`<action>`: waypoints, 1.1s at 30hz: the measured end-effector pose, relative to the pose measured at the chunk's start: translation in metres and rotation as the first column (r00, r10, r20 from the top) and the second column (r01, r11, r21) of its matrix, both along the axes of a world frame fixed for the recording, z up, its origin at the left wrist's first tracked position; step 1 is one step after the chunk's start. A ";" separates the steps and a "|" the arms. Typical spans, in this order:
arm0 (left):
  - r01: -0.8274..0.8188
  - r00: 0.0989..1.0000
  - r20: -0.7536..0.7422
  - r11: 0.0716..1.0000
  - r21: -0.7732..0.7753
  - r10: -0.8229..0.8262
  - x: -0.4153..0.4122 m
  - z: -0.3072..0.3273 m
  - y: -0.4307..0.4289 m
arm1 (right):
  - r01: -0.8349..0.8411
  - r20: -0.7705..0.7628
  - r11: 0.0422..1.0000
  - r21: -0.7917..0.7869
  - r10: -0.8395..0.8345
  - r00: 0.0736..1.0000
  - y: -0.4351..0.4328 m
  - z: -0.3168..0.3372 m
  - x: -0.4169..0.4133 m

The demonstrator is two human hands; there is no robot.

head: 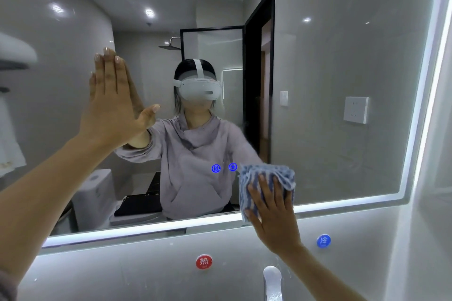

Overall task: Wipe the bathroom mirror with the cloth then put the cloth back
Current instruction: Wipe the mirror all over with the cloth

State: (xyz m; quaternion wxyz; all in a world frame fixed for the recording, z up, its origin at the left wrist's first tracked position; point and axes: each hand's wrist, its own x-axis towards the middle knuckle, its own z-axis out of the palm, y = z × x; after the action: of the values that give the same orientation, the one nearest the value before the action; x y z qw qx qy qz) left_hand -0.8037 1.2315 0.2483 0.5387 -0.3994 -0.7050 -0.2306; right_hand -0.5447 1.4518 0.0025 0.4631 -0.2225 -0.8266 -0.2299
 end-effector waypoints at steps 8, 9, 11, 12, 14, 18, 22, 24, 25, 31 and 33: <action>-0.013 1.000 -0.020 1.000 -0.003 0.012 -0.001 -0.001 0.000 | -0.025 0.013 0.996 -0.080 0.027 1.000 -0.004 -0.026 0.007; -0.012 1.000 -0.022 1.000 0.000 0.012 -0.001 -0.001 0.001 | -0.040 0.004 0.995 -0.096 0.041 0.999 -0.006 -0.024 0.007; -0.002 1.000 -0.017 1.000 0.000 0.002 -0.002 -0.001 0.001 | -0.053 -0.023 0.991 -0.125 0.051 0.998 -0.008 -0.020 0.006; 0.000 1.000 -0.013 1.000 0.001 0.000 -0.002 -0.001 0.001 | -0.055 -0.040 0.989 -0.140 0.050 0.998 -0.010 -0.015 0.005; -0.007 1.000 -0.013 1.000 0.002 0.007 -0.003 -0.001 0.001 | -0.061 -0.083 0.985 -0.163 0.048 0.995 -0.009 0.000 0.002; -0.003 1.000 -0.006 1.000 -0.010 0.003 -0.002 0.000 0.001 | -0.050 -0.157 0.986 -0.162 0.024 0.987 -0.002 0.049 -0.004; 0.010 1.000 0.006 1.000 -0.014 -0.010 0.000 0.000 0.000 | -0.028 -0.199 0.995 -0.100 0.008 0.980 0.004 0.107 -0.004; 0.018 1.000 0.012 1.000 -0.013 -0.018 0.002 0.000 -0.001 | -0.004 -0.212 0.997 -0.079 -0.013 0.977 0.008 0.142 -0.005; 0.014 1.000 0.013 1.000 -0.012 -0.014 0.002 0.000 -0.001 | 0.013 -0.228 0.997 -0.070 -0.029 0.973 0.012 0.161 -0.007; 0.014 1.000 0.022 1.000 -0.016 -0.014 0.006 0.001 -0.001 | 0.127 -0.329 0.991 -0.046 -0.135 0.935 0.024 0.231 -0.016; 0.015 1.000 0.023 1.000 -0.014 -0.015 0.008 0.001 -0.001 | 0.121 -0.362 0.992 -0.029 -0.124 0.924 0.020 0.230 -0.017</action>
State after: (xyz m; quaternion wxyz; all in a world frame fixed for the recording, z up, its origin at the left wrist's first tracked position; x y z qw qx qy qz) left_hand -0.7960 1.2306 0.2489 0.5261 -0.4057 -0.7098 -0.2343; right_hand -0.5620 1.4714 0.2322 0.5920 -0.3138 -0.7118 -0.2106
